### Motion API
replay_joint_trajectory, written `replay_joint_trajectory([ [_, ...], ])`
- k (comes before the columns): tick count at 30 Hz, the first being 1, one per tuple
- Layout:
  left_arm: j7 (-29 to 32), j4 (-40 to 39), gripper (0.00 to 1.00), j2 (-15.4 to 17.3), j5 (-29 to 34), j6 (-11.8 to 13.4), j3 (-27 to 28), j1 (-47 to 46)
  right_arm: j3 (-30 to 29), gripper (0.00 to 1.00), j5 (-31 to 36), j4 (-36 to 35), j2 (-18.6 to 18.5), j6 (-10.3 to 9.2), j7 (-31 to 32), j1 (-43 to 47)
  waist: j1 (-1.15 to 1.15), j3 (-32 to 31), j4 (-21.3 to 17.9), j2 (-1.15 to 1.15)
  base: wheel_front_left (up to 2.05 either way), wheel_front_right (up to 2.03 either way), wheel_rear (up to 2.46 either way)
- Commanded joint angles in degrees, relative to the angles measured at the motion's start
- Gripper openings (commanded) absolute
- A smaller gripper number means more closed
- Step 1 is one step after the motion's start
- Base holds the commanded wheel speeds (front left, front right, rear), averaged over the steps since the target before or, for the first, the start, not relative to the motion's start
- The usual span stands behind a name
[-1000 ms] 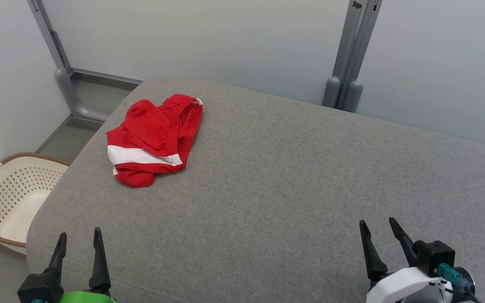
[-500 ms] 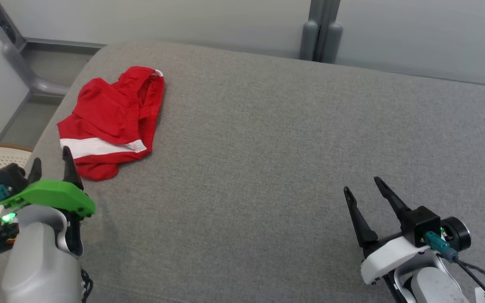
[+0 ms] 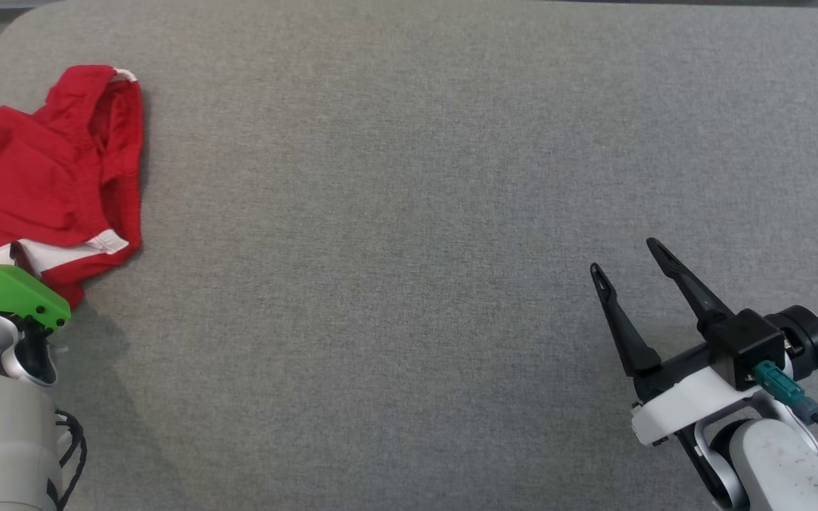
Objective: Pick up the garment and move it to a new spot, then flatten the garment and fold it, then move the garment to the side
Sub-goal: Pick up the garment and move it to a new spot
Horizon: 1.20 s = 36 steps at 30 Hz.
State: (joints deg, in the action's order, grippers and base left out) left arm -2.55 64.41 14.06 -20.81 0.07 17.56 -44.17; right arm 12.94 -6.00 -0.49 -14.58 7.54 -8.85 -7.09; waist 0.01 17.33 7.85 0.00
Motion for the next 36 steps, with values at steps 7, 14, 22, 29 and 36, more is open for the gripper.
replay_joint_trajectory([
  [7, 1.62, 3.52, 0.00, 2.31, 0.56, 0.92, -0.93, -2.23, -2.37, 1.00, 0.94, -3.67, 0.30, -0.11, 1.01, 2.06, -0.01, 6.35, -3.92, 0.00, 0.00, 0.00, 0.00],
  [14, -1.99, 2.55, 0.00, 5.12, 2.29, -1.92, -3.31, -3.23, -1.43, 1.00, -0.30, -0.79, 2.32, -0.11, -1.05, 1.62, -0.01, 2.29, -2.45, 0.00, 0.00, 0.00, 0.00],
  [22, -6.04, -5.05, 0.00, 8.81, 3.66, -6.27, -6.90, -6.55, -0.57, 1.00, -1.72, 5.53, 5.74, -0.11, -4.11, 1.42, -0.01, -6.81, -1.63, 0.00, 0.00, 0.00, 0.00],
  [29, -2.03, -20.10, 0.00, 7.15, 2.35, -7.52, -13.40, -8.63, 1.05, 1.00, -2.91, 9.88, 8.87, -0.11, -5.88, 1.24, -0.01, -12.75, -3.62, 0.00, 0.00, 0.00, 0.00],
  [36, 6.17, -42.41, 0.00, 3.17, -4.07, -7.61, -22.39, -3.40, 1.00, 1.00, -3.28, 11.76, 10.27, -0.11, -6.35, 1.67, -0.01, -15.28, -9.30, 0.00, 0.00, 0.00, 0.00],
])
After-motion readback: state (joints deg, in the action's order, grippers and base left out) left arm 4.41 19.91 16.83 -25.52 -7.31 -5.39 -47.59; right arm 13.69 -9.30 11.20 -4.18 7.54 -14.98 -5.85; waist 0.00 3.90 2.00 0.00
